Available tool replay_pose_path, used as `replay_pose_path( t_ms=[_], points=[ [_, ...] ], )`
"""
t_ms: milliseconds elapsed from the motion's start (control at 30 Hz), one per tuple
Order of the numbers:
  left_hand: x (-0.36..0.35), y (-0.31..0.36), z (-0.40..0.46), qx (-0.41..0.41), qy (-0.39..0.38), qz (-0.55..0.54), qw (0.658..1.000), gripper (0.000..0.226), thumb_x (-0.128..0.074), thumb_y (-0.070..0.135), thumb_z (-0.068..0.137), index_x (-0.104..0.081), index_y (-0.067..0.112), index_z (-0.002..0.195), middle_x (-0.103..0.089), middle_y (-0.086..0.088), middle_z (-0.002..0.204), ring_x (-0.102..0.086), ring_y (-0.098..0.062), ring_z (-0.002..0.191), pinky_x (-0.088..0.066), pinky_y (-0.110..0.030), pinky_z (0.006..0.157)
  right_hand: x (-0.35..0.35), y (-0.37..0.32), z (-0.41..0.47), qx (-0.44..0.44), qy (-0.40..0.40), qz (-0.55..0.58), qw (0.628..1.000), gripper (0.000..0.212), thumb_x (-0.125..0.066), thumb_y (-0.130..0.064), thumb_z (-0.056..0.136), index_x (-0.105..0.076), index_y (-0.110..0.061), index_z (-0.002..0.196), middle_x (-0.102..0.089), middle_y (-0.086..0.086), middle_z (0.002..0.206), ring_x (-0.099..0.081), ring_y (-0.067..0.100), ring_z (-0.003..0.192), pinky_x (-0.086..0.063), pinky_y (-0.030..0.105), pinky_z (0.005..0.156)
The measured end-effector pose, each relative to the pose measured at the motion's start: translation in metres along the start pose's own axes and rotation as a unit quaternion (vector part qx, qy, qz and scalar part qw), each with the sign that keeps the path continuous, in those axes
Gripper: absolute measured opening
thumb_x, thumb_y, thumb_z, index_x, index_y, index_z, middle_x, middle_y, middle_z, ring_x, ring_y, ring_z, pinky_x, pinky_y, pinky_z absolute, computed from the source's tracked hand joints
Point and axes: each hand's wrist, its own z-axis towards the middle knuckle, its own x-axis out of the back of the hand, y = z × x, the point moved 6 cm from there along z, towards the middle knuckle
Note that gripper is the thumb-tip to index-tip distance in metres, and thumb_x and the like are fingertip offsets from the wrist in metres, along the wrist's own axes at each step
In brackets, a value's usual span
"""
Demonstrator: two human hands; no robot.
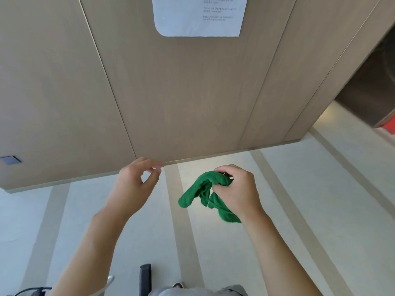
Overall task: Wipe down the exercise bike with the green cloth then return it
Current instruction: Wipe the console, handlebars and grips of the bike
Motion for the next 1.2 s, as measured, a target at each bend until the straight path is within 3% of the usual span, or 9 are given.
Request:
replay_pose_path(
  t_ms=[333,500,633,733,900,1200],
  points=[
    [0.021,-0.060,0.076,0.066,0.049,-0.022,0.996,0.019,-0.063,0.020,0.102,-0.078,0.032,0.105,-0.072,0.015,0.104,-0.068,-0.010,0.102,-0.056,-0.036,0.085,-0.068,-0.010,0.127,0.027,-0.068,-0.004,0.997,0.035,-0.076,-0.003,0.071,-0.078,-0.032,0.089,-0.073,-0.024,0.090,-0.067,0.001,0.089,-0.047,0.008,0.072],
    [0.038,-0.089,0.122,0.112,0.102,-0.006,0.988,0.019,-0.063,0.019,0.102,-0.078,0.030,0.106,-0.072,0.020,0.106,-0.068,-0.007,0.103,-0.054,-0.030,0.089,-0.116,-0.021,0.209,0.057,-0.136,0.010,0.989,0.032,-0.074,-0.004,0.073,-0.077,-0.032,0.089,-0.073,-0.021,0.090,-0.067,0.002,0.089,-0.046,0.009,0.070],
    [0.055,-0.099,0.160,0.142,0.149,0.023,0.978,0.021,-0.062,0.019,0.103,-0.078,0.033,0.105,-0.071,0.022,0.107,-0.067,-0.004,0.103,-0.052,-0.024,0.089,-0.150,-0.040,0.277,0.099,-0.184,0.017,0.978,0.031,-0.073,-0.002,0.072,-0.078,-0.028,0.087,-0.072,-0.016,0.087,-0.067,0.005,0.085,-0.053,0.022,0.073],
    [0.072,-0.105,0.178,0.170,0.192,0.051,0.965,0.021,-0.063,0.019,0.102,-0.078,0.033,0.105,-0.071,0.024,0.107,-0.068,-0.004,0.103,-0.050,-0.024,0.089,-0.180,-0.056,0.320,0.126,-0.222,0.031,0.967,0.029,-0.072,-0.003,0.072,-0.078,-0.028,0.086,-0.072,-0.016,0.086,-0.067,0.005,0.083,-0.054,0.025,0.073],
    [0.097,-0.112,0.169,0.227,0.250,0.101,0.936,0.023,-0.064,0.011,0.100,-0.080,0.027,0.105,-0.073,0.020,0.105,-0.067,-0.003,0.101,-0.051,-0.027,0.089,-0.239,-0.077,0.360,0.173,-0.292,0.057,0.939,0.029,-0.073,-0.003,0.072,-0.078,-0.029,0.086,-0.073,-0.016,0.087,-0.068,0.005,0.083,-0.053,0.023,0.073],
    [0.139,-0.150,0.105,0.344,0.316,0.137,0.874,0.023,-0.063,0.020,0.102,-0.078,0.038,0.105,-0.071,0.024,0.108,-0.069,-0.007,0.101,-0.056,-0.038,0.095,-0.346,-0.132,0.372,0.220,-0.390,0.091,0.890,0.036,-0.076,-0.001,0.068,-0.077,-0.032,0.087,-0.072,-0.021,0.088,-0.068,0.003,0.083,-0.050,0.015,0.069]
  ],
)
